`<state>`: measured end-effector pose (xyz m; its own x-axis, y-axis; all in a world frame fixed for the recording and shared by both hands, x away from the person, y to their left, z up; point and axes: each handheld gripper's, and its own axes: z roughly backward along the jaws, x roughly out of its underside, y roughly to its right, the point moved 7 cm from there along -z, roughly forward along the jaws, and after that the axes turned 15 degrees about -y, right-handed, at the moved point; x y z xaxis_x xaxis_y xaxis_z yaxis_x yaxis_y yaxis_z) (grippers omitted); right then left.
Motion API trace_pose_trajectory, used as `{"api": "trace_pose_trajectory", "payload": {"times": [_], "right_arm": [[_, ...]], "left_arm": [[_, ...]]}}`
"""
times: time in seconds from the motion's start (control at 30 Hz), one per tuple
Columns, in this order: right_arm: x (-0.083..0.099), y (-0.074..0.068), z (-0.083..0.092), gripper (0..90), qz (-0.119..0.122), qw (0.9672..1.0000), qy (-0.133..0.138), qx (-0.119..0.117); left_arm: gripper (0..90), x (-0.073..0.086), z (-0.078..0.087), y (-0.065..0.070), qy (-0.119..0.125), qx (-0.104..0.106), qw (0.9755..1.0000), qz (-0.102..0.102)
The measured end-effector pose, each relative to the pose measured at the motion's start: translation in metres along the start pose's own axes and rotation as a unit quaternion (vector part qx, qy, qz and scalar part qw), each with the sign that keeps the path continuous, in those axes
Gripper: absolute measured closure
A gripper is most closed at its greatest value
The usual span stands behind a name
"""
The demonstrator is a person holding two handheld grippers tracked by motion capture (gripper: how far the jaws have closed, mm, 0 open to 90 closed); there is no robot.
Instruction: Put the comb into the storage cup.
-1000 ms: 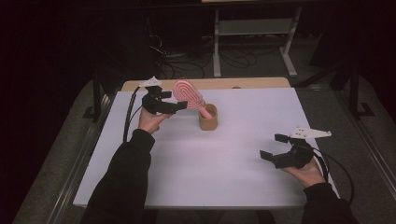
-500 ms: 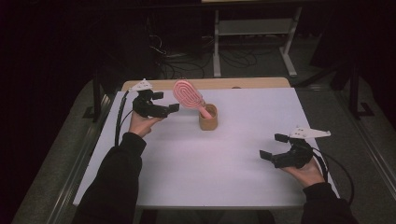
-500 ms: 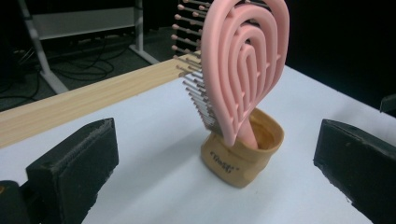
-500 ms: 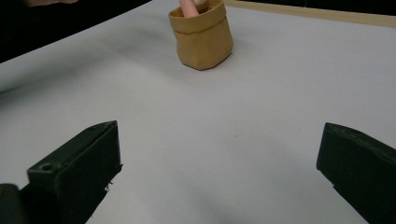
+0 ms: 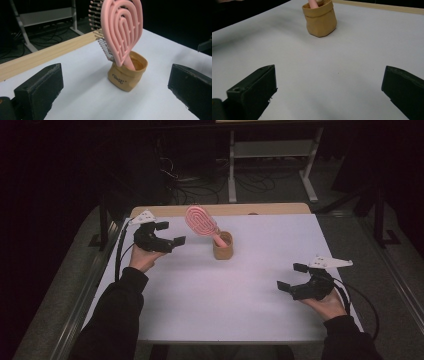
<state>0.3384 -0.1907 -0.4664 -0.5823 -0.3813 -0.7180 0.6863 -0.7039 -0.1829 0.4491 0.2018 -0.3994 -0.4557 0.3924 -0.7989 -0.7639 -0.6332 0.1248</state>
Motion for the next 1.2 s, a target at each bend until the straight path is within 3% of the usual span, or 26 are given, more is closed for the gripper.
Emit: {"api": "trace_pose_trajectory", "payload": {"times": [0.53, 0.63, 1.2], "right_arm": [[0.0, 0.0, 0.001, 0.0, -0.001, 1.0, 0.004, 0.001], [0.0, 0.0, 0.002, 0.0, 0.0, 1.0, 0.003, 0.001], [0.001, 0.0, 0.003, 0.0, 0.0, 1.0, 0.005, 0.007]], "left_arm": [[0.0, 0.029, 0.013, 0.01, 0.015, 0.0, 0.9999, -0.006], [0.0, 0.034, 0.016, 0.011, 0.026, 0.004, 0.9996, 0.005], [0.0, 0.08, 0.031, 0.005, 0.029, -0.007, 0.999, 0.033]]}}
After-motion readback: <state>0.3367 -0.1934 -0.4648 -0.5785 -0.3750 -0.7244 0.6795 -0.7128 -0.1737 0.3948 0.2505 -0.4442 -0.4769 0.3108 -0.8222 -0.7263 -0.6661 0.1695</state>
